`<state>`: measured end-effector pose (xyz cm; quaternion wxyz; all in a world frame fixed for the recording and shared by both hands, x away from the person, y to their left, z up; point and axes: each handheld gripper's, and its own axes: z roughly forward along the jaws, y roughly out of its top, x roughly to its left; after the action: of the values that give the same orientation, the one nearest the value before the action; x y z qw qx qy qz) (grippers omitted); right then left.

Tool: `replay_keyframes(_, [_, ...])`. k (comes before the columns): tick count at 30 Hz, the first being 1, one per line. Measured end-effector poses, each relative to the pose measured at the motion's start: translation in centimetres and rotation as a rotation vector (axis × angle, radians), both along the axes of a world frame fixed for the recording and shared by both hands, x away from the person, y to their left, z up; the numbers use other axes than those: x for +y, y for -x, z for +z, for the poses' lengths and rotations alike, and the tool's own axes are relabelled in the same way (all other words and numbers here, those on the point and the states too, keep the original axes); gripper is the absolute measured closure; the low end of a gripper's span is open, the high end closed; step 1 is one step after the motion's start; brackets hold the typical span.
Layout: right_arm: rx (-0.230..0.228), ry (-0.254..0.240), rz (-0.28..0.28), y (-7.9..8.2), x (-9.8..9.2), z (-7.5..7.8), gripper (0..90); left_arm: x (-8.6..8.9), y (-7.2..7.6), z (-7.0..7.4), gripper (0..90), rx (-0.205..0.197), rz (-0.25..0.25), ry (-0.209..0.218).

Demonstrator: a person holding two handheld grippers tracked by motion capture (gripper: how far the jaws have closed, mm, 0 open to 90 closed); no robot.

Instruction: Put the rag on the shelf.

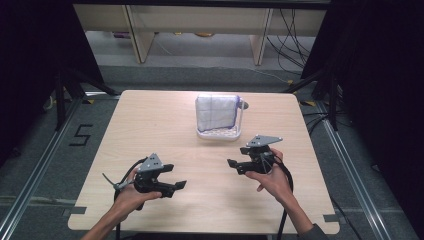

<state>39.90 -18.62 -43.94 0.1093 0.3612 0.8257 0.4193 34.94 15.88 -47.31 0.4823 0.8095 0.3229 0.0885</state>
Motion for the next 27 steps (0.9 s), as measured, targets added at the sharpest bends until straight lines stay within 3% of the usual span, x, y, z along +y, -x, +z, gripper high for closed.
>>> replay_keyframes(3, [-0.009, 0.018, 0.012, 0.5, 0.0, -0.4, 31.8, 0.1, 0.7, -0.6, 21.6, -0.012, 0.008, -0.003])
replay_keyframes(4, [0.022, 0.008, 0.004, 1.1, 0.2, -0.6, 31.8, 0.2, 0.8, -0.7, 21.5, -0.017, 0.001, -0.014])
replay_keyframes(6, [0.002, 0.025, 0.016, 1.4, 0.1, -0.9, 31.8, 0.3, 1.1, -0.9, 21.5, -0.008, -0.005, -0.022])
replay_keyframes(8, [0.032, 0.013, 0.012, 2.1, 0.3, -1.1, 31.8, 0.2, 1.5, -1.3, 21.5, -0.005, 0.002, -0.012])
replay_keyframes(9, [0.009, 0.02, 0.024, 2.1, 0.2, -1.3, 31.8, 0.2, 1.6, -1.4, 21.5, -0.004, -0.002, -0.024])
replay_keyframes(11, [0.029, 0.025, 0.026, 2.6, 0.1, -1.5, 31.8, 0.1, 2.0, -1.6, 21.4, -0.003, -0.009, -0.031])
replay_keyframes(17, [0.016, 0.039, 0.055, 3.8, -0.2, -2.4, 31.8, 0.0, 2.6, -1.7, 21.2, -0.017, -0.029, -0.052])
replay_keyframes(22, [0.028, 0.033, 0.049, 4.9, -0.6, -2.8, 31.4, 0.1, 3.2, -2.0, 21.1, -0.008, -0.032, -0.055])
replay_keyframes(27, [0.063, 0.053, 0.038, 6.0, -0.9, -3.3, 23.6, 0.3, 3.7, -2.3, 20.5, -0.007, -0.041, -0.066])
